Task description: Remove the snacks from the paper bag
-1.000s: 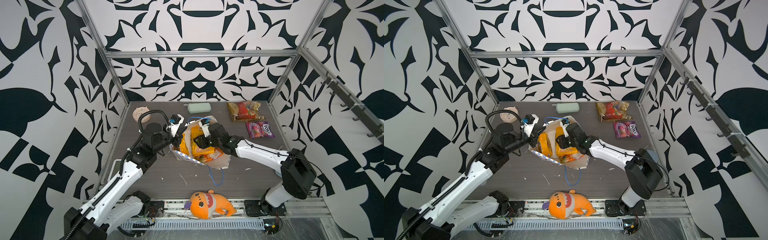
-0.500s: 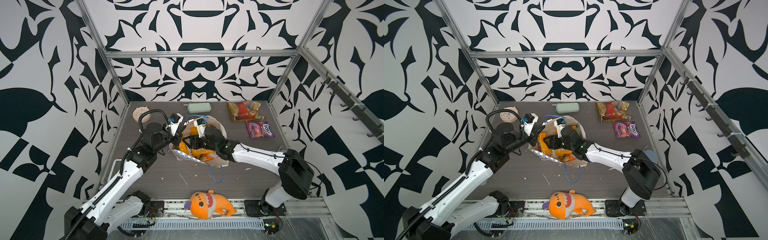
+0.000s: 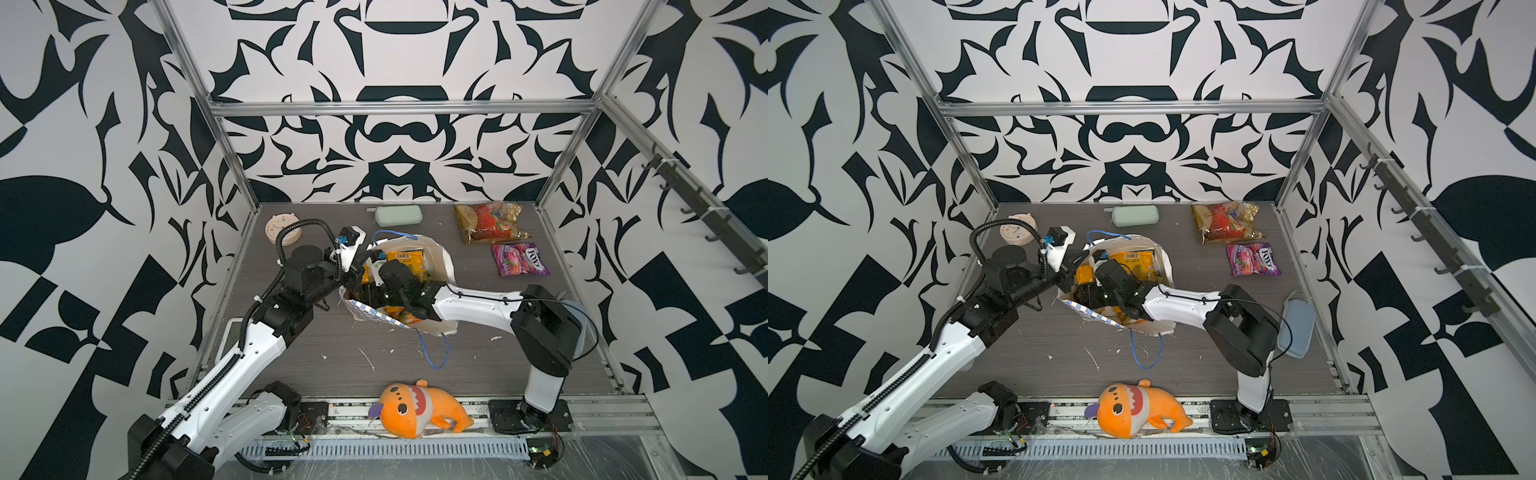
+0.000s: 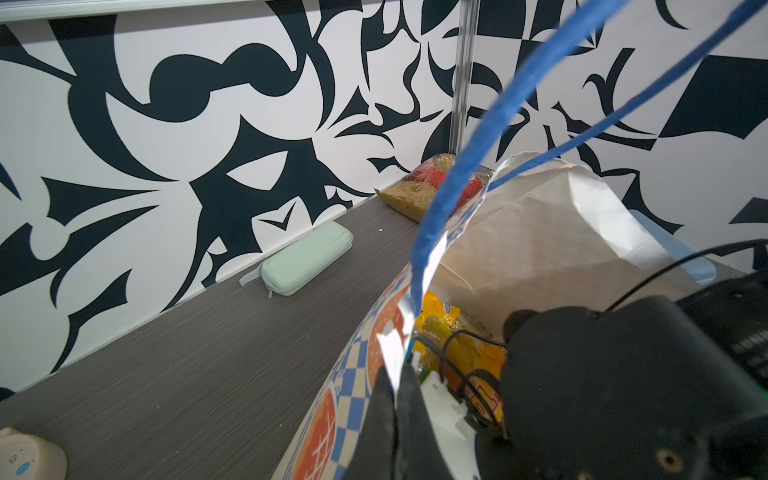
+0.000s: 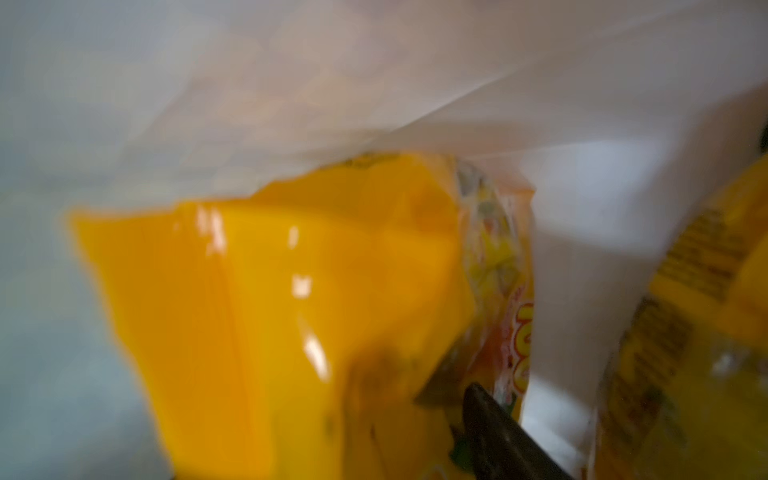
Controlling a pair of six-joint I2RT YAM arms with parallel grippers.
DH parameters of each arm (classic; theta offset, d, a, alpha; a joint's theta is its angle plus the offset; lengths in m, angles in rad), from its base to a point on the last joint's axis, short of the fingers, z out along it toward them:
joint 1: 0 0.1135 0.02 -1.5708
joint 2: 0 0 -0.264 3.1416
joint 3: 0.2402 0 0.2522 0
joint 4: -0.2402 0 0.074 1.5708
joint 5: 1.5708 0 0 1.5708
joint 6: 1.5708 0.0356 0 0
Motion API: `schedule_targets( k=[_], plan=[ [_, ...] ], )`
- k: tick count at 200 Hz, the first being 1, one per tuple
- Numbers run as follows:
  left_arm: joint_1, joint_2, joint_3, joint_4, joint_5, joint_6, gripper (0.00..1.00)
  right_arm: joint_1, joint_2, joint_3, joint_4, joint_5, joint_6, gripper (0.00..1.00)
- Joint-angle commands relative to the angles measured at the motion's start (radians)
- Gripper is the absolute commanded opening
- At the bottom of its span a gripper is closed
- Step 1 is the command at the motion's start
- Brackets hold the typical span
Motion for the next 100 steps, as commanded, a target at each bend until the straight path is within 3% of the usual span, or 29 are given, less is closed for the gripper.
schedule_targets(
  k=[1,52,87,100],
  plan=[
    [-0.003,-0.029,0.018,0.022,0.019,-0.012,0.00,0.012,0.009,0.078,-0.100,0.082,-0.031,0.76],
    [-0.003,-0.035,0.018,0.016,0.021,-0.009,0.00,0.011,0.020,0.108,-0.192,0.219,-0.043,0.45],
    [-0.003,-0.039,0.017,0.016,0.020,-0.006,0.00,0.000,-0.031,0.061,-0.166,0.272,-0.070,0.10],
    [-0.003,-0.036,0.018,0.015,0.021,-0.003,0.00,-0.004,-0.044,0.052,-0.161,0.271,-0.077,0.07]
  ],
)
